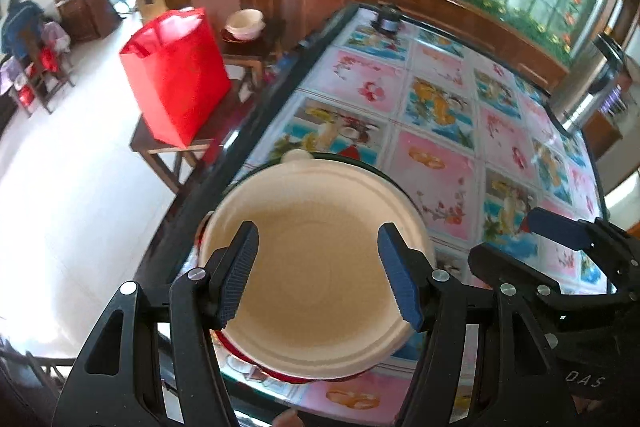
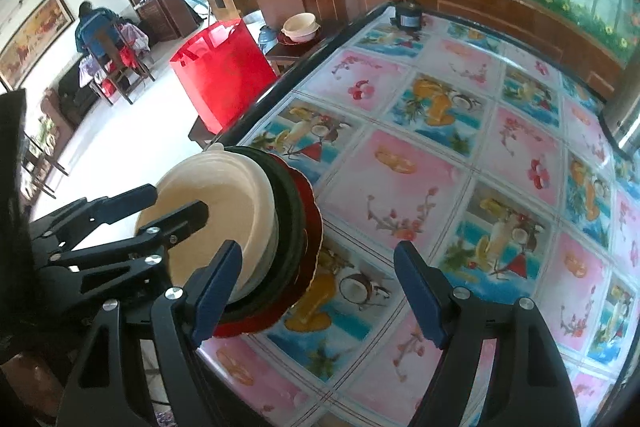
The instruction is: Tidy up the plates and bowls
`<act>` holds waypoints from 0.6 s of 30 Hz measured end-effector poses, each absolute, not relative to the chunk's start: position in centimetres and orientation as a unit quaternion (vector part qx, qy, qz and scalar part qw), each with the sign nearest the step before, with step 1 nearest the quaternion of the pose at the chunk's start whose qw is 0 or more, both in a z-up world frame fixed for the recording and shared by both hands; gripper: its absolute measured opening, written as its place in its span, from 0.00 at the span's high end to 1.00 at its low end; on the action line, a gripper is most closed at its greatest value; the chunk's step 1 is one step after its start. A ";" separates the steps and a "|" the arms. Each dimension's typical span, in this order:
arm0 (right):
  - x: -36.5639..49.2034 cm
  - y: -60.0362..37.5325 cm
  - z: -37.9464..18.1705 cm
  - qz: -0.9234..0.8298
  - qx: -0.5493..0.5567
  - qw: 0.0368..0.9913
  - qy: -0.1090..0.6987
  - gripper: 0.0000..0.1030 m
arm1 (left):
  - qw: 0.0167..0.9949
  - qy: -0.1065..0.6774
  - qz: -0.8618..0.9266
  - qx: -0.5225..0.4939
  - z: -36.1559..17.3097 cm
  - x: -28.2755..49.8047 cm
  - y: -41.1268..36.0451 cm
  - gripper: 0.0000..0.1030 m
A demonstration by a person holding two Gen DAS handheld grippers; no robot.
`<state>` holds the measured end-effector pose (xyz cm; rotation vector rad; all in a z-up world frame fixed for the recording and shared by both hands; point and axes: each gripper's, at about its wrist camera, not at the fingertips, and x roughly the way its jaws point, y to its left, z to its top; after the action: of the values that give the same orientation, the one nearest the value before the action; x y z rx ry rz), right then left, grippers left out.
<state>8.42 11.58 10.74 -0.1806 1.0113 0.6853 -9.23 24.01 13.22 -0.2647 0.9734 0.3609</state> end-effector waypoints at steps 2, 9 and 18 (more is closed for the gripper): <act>8.4 12.1 10.6 0.322 -0.088 0.816 0.472 0.23 | 0.857 0.465 0.181 -0.129 13.1 -9.5 24.3 0.39; 8.2 13.0 9.7 0.333 -0.105 0.804 0.481 0.23 | 0.846 0.481 0.192 -0.127 12.3 -10.1 24.6 0.39; 7.6 12.8 9.4 0.341 -0.118 0.797 0.484 0.23 | 0.833 0.502 0.184 -0.139 11.3 -10.9 24.2 0.39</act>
<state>7.58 12.82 9.39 -0.2537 1.0402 0.7319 -10.88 24.22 11.32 -0.2950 1.0641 0.3891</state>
